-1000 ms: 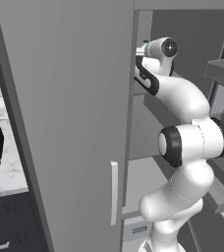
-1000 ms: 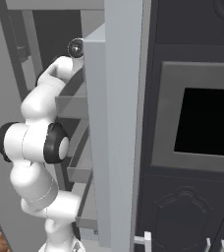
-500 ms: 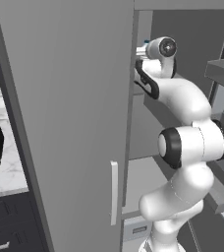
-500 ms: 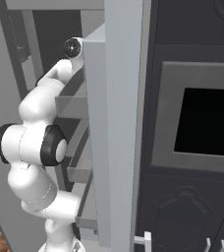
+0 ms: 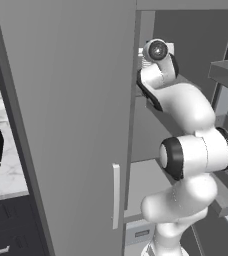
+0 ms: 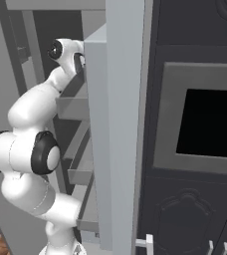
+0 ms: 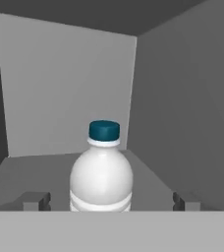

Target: Take the bottled waters from the counter and place them in the freezer to freeze. Close the freezer door after placing the bottles.

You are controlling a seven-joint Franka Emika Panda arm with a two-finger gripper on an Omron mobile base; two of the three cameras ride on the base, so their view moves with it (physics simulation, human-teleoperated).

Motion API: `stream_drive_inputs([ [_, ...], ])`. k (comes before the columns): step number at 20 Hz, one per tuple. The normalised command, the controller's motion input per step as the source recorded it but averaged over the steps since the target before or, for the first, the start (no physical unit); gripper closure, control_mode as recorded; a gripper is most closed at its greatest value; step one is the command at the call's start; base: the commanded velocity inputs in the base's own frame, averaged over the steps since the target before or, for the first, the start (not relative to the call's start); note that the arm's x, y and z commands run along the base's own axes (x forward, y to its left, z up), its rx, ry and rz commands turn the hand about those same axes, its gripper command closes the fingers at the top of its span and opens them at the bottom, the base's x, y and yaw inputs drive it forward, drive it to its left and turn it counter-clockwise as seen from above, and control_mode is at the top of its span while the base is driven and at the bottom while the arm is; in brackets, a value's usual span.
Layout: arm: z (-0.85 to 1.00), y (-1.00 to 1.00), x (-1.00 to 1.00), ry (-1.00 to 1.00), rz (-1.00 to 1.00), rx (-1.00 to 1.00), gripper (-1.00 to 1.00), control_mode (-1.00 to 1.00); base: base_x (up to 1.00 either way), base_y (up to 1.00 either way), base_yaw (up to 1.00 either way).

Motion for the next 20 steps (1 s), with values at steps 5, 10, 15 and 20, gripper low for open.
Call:
stream_drive_inputs([
  [5, 0.14, 0.2, -0.42, -0.05, 0.0, 0.05, -1.0, -1.0, 0.0, 0.0, 0.0],
  [10, 0.23, 0.08, -0.5, -0.04, 0.0, 0.01, -1.0, -1.0, 0.0, 0.0, 0.0],
  [15, 0.3, 0.03, -0.53, -0.03, 0.01, 0.0, -1.0, -1.0, 0.0, 0.0, 0.0],
  [20, 0.27, 0.03, -0.6, 0.0, 0.03, 0.01, -1.0, -1.0, 0.0, 0.0, 0.0],
])
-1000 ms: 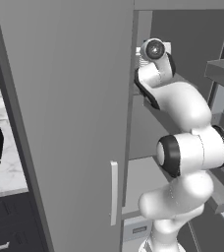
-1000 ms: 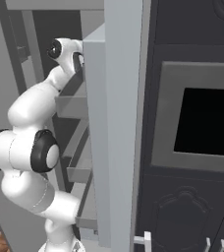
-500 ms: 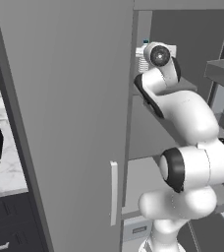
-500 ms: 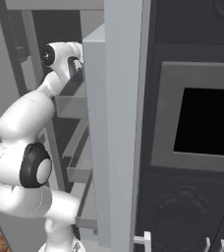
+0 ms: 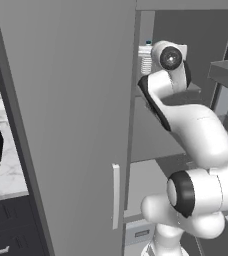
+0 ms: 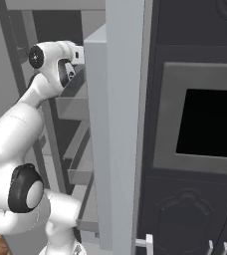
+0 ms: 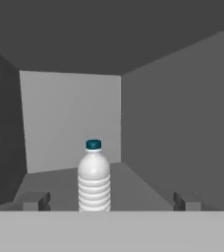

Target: Take the bottled waters from the counter and place them in the freezer to freeze. Close the freezer door after placing the bottles.

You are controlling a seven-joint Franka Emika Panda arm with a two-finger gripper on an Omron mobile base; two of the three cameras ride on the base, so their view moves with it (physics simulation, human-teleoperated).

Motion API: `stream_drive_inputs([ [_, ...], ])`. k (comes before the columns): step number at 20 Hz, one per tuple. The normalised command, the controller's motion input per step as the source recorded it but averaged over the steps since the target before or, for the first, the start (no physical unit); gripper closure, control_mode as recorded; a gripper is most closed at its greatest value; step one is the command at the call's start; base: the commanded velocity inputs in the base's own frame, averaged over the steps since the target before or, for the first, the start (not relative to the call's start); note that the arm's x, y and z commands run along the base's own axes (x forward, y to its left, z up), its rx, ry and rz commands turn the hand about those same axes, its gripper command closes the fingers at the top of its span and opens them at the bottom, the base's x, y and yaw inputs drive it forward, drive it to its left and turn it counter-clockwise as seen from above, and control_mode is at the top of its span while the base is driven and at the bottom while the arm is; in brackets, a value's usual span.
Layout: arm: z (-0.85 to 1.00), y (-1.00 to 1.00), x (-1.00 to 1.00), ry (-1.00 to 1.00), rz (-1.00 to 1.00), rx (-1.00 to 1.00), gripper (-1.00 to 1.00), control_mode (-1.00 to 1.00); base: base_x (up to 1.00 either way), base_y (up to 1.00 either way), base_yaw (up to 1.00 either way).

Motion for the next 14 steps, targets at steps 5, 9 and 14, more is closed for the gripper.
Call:
stream_drive_inputs([
  [5, 0.19, 0.07, -0.72, 0.0, 0.02, 0.02, -1.0, -1.0, 0.0, 0.0, 0.0],
  [9, 0.07, 0.21, -0.8, 0.0, 0.01, 0.0, -1.0, -1.0, 0.0, 0.0, 0.0],
  [14, 0.03, 0.22, -0.98, 0.0, 0.0, 0.01, -1.0, -1.0, 0.0, 0.0, 0.0],
])
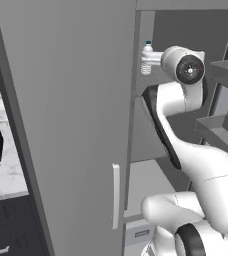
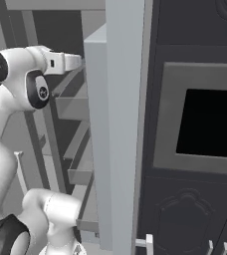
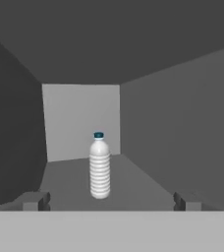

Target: Take the bottled waters from the counter and place them in the freezer to freeze. Close the freezer door after placing the bottles.

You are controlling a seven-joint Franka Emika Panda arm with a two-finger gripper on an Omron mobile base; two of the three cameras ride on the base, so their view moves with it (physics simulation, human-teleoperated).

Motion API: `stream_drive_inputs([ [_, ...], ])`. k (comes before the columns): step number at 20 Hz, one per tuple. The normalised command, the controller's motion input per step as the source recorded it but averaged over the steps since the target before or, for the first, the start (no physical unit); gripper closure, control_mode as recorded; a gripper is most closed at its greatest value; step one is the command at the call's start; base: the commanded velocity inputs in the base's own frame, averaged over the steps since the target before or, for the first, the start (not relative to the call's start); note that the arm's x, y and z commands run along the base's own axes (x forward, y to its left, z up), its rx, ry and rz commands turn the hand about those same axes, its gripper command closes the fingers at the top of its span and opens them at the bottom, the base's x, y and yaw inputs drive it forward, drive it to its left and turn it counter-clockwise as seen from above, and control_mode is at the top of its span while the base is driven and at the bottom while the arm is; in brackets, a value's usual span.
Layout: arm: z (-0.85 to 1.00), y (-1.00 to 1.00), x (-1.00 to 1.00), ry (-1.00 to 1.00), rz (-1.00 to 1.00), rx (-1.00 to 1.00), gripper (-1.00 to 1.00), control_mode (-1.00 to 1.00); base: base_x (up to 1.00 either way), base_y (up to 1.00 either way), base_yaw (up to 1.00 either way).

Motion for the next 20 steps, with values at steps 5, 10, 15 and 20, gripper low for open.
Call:
stream_drive_inputs([
  [5, 0.03, 0.17, -1.0, 0.0, 0.0, 0.03, -1.0, -1.0, 0.0, 0.0, 0.0],
  [10, 0.0, 0.04, -0.99, 0.0, 0.06, 0.11, -1.0, -1.0, 0.0, 0.0, 0.0],
  [15, 0.0, 0.14, -0.92, 0.05, 0.11, 0.08, -1.0, -1.0, 0.0, 0.0, 0.0],
  [20, 0.0, 0.37, -0.63, 0.29, 0.1, 0.03, -1.0, -1.0, 0.0, 0.0, 0.0],
])
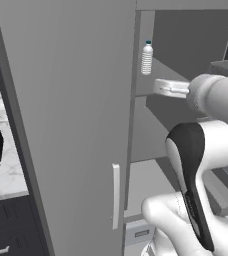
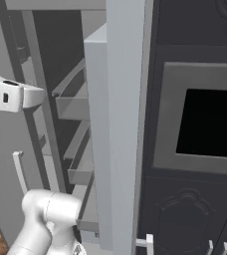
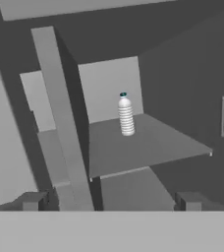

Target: Take the bottled waters from the counter and place them in the freezer to freeze. Close the freezer door after placing the bottles.

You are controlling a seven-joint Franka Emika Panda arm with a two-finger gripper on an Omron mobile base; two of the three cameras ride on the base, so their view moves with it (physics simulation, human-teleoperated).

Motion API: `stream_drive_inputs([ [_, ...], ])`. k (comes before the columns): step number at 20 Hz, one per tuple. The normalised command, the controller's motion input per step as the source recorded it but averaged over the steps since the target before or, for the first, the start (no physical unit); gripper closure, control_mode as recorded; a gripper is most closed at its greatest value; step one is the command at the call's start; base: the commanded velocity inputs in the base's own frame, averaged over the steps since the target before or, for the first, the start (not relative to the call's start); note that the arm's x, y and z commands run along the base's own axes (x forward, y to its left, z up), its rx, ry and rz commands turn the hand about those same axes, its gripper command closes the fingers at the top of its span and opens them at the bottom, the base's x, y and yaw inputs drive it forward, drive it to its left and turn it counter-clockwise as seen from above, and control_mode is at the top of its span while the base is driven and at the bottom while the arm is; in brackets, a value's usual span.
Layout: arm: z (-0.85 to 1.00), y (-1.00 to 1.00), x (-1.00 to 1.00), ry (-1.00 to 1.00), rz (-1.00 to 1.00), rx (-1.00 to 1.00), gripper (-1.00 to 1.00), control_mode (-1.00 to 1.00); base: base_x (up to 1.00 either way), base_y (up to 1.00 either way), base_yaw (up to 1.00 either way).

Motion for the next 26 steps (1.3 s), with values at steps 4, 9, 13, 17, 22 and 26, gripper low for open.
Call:
stream_drive_inputs([
  [4, 0.0, 0.32, -0.67, 0.33, 0.1, 0.05, -1.0, -1.0, 0.0, 0.0, 0.0],
  [9, -0.14, 0.27, -0.82, 0.3, 0.06, 0.0, -1.0, -1.0, 0.0, 0.0, 0.0],
  [13, -0.51, -0.02, -0.14, 0.24, 0.0, -0.06, -1.0, -1.0, 0.0, 0.0, 0.0],
  [17, -0.62, -0.23, 0.0, 0.08, 0.0, -0.15, -1.0, -1.0, 0.0, 0.0, 0.0],
  [22, -0.46, -0.24, 0.0, 0.08, 0.0, -0.07, -1.0, -1.0, 0.0, 0.0, 0.0],
  [26, -0.31, -0.06, 0.0, 0.06, 0.0, 0.0, -1.0, -1.0, 0.0, 0.0, 0.0],
])
